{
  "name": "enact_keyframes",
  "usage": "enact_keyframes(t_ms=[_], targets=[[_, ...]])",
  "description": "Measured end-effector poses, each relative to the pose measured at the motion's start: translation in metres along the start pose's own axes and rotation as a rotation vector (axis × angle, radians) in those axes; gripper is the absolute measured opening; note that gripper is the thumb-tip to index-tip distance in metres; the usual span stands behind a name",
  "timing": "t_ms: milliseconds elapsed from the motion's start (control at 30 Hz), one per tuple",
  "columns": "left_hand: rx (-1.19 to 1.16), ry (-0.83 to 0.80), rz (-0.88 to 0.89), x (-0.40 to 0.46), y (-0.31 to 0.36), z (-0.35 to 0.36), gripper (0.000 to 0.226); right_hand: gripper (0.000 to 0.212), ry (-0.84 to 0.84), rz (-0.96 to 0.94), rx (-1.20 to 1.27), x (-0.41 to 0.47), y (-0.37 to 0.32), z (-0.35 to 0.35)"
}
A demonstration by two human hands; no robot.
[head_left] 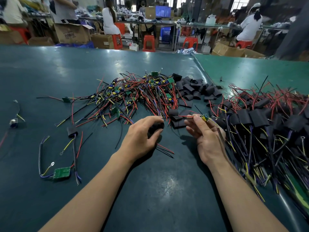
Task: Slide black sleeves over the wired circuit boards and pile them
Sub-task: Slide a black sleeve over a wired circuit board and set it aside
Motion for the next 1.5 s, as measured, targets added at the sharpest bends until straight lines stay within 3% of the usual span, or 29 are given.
enact_keyframes(t_ms=[67, 200, 567, 1500], targets=[[-0.017, -0.019, -0.014, 0.000, -0.001, 0.002, 0.030, 0.010, 0.007, -0.014, 0.027, -0.001, -0.003, -0.003], [-0.026, -0.007, -0.048, -0.001, -0.005, 0.001, 0.036, 0.035, -0.029, 0.030, 0.052, 0.000, -0.001, -0.003], [-0.021, 0.001, -0.069, -0.001, -0.007, 0.000, 0.041, 0.021, -0.048, 0.078, 0.138, 0.004, 0.001, -0.009], [-0.098, -0.023, -0.044, 0.001, -0.007, 0.003, 0.044, 0.021, -0.132, 0.174, 0.258, 0.001, 0.002, -0.002]])
Point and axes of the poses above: each hand's wrist, its own x-axis towards the middle knuckle, its own z-axis out of the palm, y = z × x, the point moved 8 cm from there along x, towards the middle knuckle, and after that the axes turned 13 degrees about z, right-handed, at the moved point
